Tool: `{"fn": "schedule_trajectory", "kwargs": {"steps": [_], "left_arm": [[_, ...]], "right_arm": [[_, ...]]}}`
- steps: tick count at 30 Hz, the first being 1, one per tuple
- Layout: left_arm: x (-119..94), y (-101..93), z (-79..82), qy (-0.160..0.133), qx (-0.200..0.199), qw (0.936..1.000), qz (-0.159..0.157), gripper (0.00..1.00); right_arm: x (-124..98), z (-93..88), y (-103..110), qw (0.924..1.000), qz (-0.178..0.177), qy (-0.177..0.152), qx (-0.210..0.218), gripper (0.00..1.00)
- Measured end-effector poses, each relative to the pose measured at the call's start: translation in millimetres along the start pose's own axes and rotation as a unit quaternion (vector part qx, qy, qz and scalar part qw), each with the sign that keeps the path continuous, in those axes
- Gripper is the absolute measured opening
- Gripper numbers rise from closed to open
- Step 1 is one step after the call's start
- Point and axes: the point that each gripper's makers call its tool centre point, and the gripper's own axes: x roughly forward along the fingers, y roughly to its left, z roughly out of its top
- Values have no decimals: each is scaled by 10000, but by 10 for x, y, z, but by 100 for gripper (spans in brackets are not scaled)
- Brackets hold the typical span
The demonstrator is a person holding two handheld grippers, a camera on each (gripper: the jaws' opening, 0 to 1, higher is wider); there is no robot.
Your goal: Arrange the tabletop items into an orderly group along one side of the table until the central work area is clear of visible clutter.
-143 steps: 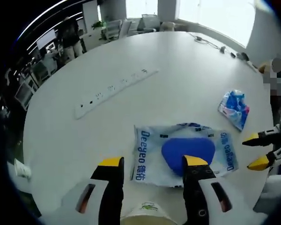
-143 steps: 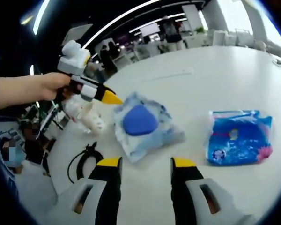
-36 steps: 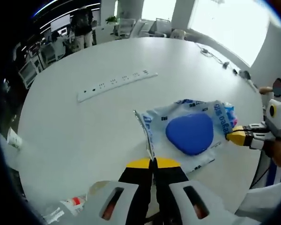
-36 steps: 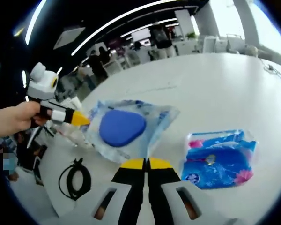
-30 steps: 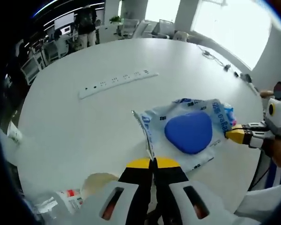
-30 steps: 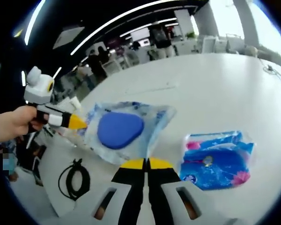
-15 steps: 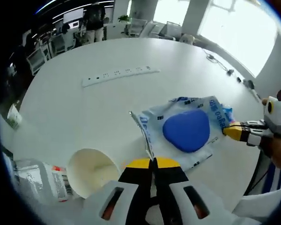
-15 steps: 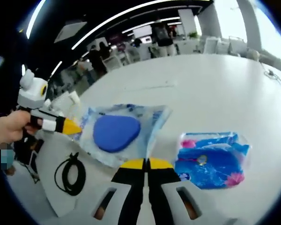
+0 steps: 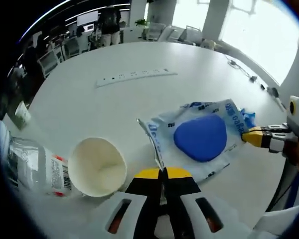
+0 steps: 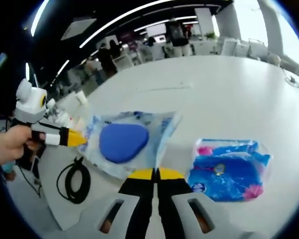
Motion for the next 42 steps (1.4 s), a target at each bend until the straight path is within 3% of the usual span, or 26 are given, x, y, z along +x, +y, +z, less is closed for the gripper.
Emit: {"fn": "schedule_trajectory", "kwargs": {"steps": [12, 20, 42], "left_arm": [[118, 78, -168, 137, 98, 9996, 244, 0], [135, 123, -123, 107, 306, 9988, 378, 0], [199, 186, -245, 179, 276, 9982, 502, 0]], "right_arm": [[136, -128, 17, 9992, 75, 309, -235, 0], [219, -190, 19, 9983, 61, 473, -340, 0], [289, -222, 9, 9975, 118, 622, -322, 0]]}}
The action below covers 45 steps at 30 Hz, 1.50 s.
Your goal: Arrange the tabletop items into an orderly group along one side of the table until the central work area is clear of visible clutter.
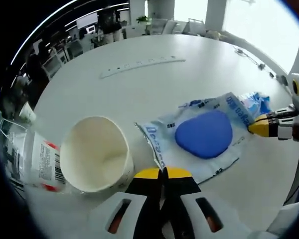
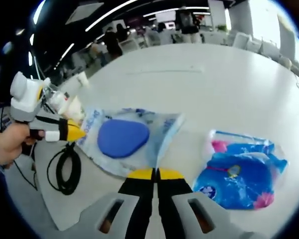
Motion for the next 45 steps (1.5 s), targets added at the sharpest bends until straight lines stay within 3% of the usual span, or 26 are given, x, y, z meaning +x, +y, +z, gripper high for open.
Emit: {"fn": "schedule_trajectory", "kwargs": {"steps": [21, 38, 45], "left_arm": [[26, 27, -59, -71, -82, 9999, 125, 0], [34, 47, -70, -178, -382, 9991, 81, 0], [35, 41, -79, -210, -191, 9996, 52, 0]], "right_arm": [[28, -28, 2, 9999, 68, -4, 82, 0], [33, -44, 9, 9998, 87, 0, 171, 0], [55, -84, 13, 9997, 63, 32, 236, 0]]}}
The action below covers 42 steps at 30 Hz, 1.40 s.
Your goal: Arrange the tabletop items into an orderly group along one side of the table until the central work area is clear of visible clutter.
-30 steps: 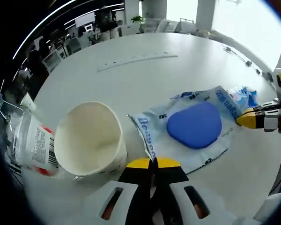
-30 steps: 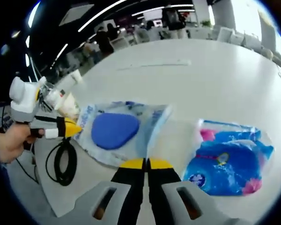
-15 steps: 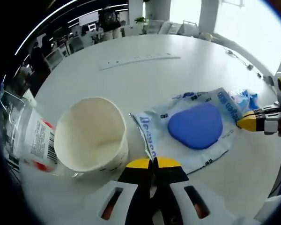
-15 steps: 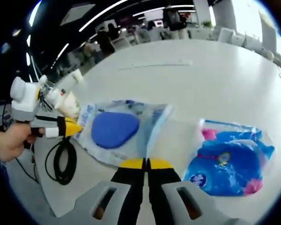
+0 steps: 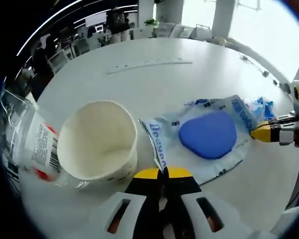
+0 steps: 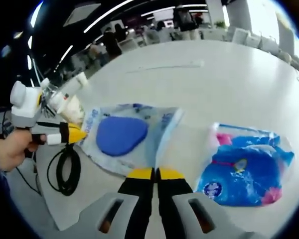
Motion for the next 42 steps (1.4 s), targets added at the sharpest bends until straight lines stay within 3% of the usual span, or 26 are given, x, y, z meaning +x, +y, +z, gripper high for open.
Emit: {"fn": "schedule_trajectory", "kwargs": {"steps": [6, 9, 11, 13, 17, 26, 30, 42], "left_arm": [[9, 3, 10, 74, -128, 9999, -30, 0], [18, 8, 13, 28, -80, 9999, -98, 9], [13, -26, 17, -38, -296, 9993, -225, 10], [-3, -32, 16, -34, -266, 9994, -208, 11], [-14, -69, 28, -79, -306, 9991, -274, 15], [-113, -81, 58, -190, -307, 9988, -334, 22], [-158, -85, 59, -268, -490, 9978, -353, 26], [-352, -124, 46, -441, -305, 9981, -308, 35]], "right_arm": [[3, 4, -10, 10000, 21, 31, 45, 0], [6, 4, 0, 9998, 50, 49, 171, 3], [7, 12, 2, 10000, 30, 48, 58, 5], [10, 11, 24, 10000, 31, 59, -27, 7], [17, 21, 108, 9998, 136, 82, -79, 18], [-26, -4, 194, 9990, 196, 103, -383, 33], [-53, 4, 250, 9986, 286, 52, -448, 41], [-221, 28, 285, 9984, 263, -130, -475, 47]]}}
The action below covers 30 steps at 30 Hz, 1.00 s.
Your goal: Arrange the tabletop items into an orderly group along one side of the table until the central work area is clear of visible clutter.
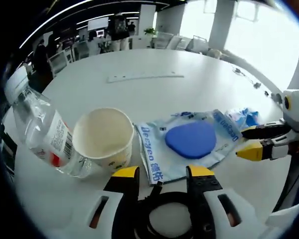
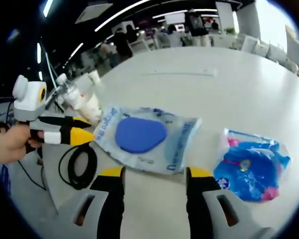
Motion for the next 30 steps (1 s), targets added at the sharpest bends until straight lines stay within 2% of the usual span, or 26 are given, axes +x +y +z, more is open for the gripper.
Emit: {"fn": "schedule_trajectory", "kwargs": {"steps": [4, 11, 13, 15, 20, 22, 25, 30], "left_arm": [[-64, -7, 0, -47, -60, 9999, 72, 43], [-153, -42, 4, -91, -49, 9999, 112, 50], [-159, -29, -5, -103, -65, 9998, 173, 57], [-186, -11, -13, -127, -90, 9994, 298, 69], [-225, -38, -36, -146, -124, 9992, 363, 80], [-230, -36, -39, -163, -178, 9990, 381, 84], [-240, -26, -57, -161, -220, 9985, 469, 96], [-230, -85, -77, -137, -274, 9987, 403, 97]], "right_arm": [[-43, -2, 15, 10000, -5, -48, -50, 51], [-147, -10, 0, 9997, -131, -137, -157, 56], [-167, -14, 8, 9997, -115, -162, -157, 61], [-192, -15, -2, 9995, -143, -194, -192, 66], [-261, -50, -61, 9994, -223, -192, -177, 77], [-284, -41, -47, 9995, -147, -270, -77, 82], [-308, -33, -43, 9994, -121, -333, -66, 90], [-349, -38, -72, 9993, -108, -366, -51, 91]]}}
